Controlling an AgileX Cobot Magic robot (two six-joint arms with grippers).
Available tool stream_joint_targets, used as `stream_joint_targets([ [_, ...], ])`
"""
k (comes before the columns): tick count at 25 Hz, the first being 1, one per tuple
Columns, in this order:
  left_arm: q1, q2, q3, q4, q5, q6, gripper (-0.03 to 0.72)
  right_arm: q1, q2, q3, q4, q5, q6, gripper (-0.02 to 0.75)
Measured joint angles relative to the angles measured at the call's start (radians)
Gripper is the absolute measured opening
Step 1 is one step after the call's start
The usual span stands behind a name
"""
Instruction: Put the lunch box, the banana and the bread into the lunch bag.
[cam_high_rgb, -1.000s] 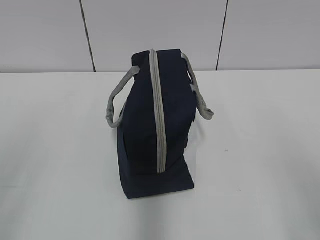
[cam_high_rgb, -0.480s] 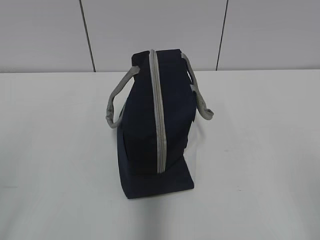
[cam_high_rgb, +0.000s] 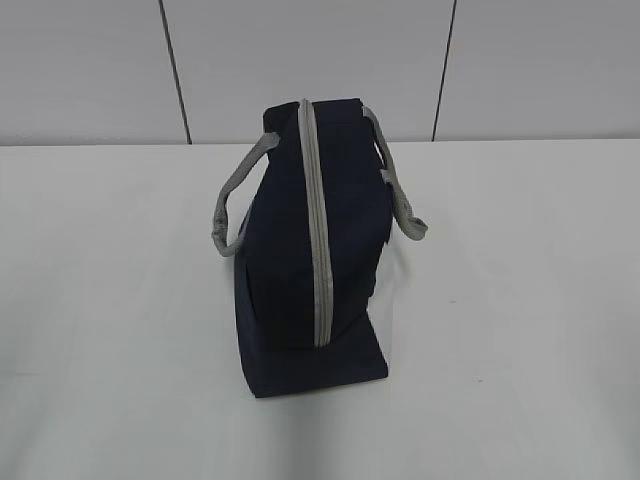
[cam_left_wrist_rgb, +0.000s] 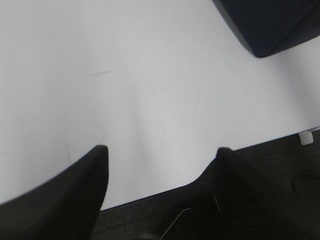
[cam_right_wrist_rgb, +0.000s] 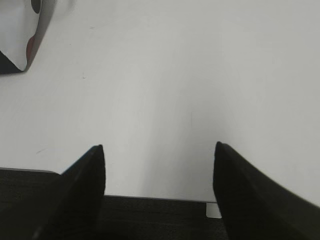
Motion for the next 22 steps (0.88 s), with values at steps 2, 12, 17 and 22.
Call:
stream_joint_targets([
  [2,0.000,0.000,0.000,0.000,0.000,0.000,0.459,0.000,0.000,0.000,0.000,-0.001,0.002,0.516],
  [12,0.005,0.000,0.000,0.000,0.001,0.000,0.459,0.000,-0.002,0.002,-0.009,-0.002,0.004,0.516],
  [17,0.073,-0.001,0.000,0.000,0.001,0.000,0.459,0.000,-0.060,0.002,-0.009,-0.002,0.004,0.516],
  [22,0.149,-0.040,0.000,0.000,0.001,0.000,0.459,0.000,-0.154,0.002,-0.009,-0.002,0.004,0.516],
])
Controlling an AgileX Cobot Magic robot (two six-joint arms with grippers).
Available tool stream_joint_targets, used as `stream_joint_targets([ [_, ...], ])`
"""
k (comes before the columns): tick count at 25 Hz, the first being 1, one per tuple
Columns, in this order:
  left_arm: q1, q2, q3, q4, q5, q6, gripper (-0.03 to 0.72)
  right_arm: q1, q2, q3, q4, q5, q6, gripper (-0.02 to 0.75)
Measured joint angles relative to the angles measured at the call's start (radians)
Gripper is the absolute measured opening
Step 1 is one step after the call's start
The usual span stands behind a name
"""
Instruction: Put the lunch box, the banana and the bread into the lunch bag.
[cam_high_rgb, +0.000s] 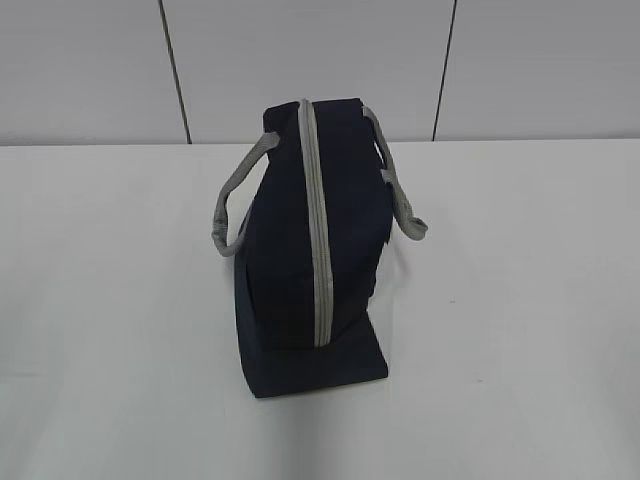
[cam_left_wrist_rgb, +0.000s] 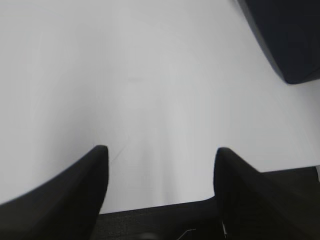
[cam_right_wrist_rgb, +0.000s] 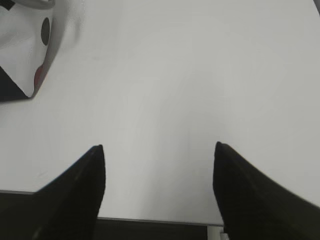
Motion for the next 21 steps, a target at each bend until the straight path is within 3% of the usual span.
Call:
stream_joint_targets([
  [21,0.015,-0.322,0.000,-0.001,0.022,0.000,0.456,0.000,-0.019,0.000,0.000,0.001,0.000,0.516],
])
